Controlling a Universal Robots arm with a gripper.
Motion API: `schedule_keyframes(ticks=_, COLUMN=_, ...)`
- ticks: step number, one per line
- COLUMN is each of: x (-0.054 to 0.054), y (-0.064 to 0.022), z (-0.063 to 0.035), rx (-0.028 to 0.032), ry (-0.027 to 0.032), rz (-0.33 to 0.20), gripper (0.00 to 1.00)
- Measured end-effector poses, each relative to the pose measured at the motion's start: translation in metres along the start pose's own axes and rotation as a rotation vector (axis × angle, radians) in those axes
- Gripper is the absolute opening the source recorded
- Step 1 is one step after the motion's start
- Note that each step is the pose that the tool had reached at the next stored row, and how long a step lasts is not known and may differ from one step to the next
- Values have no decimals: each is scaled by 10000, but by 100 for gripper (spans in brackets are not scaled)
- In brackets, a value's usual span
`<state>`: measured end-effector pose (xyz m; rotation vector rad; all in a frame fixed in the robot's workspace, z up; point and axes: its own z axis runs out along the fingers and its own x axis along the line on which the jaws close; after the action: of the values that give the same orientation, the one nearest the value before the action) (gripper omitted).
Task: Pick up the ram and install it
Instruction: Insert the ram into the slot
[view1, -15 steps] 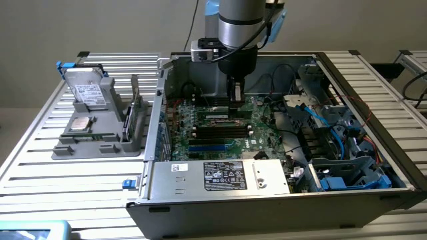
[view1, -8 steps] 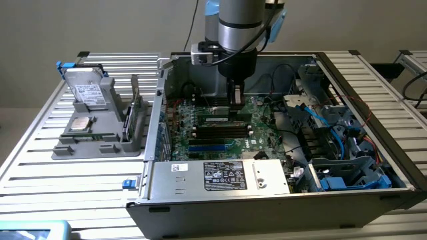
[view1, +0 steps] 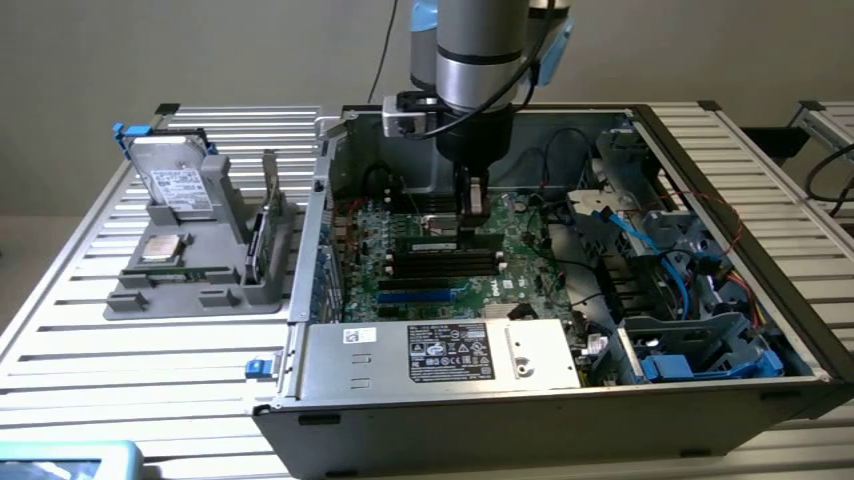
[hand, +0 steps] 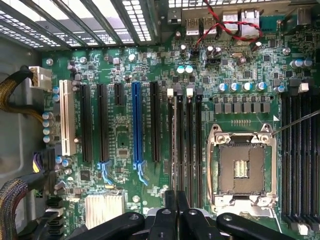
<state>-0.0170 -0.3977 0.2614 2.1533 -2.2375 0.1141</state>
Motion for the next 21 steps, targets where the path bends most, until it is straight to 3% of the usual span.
schedule_keyframes(ticks=21, x=-8, y=13, z=146, rx=-41, ry=12, rz=-147, gripper=12)
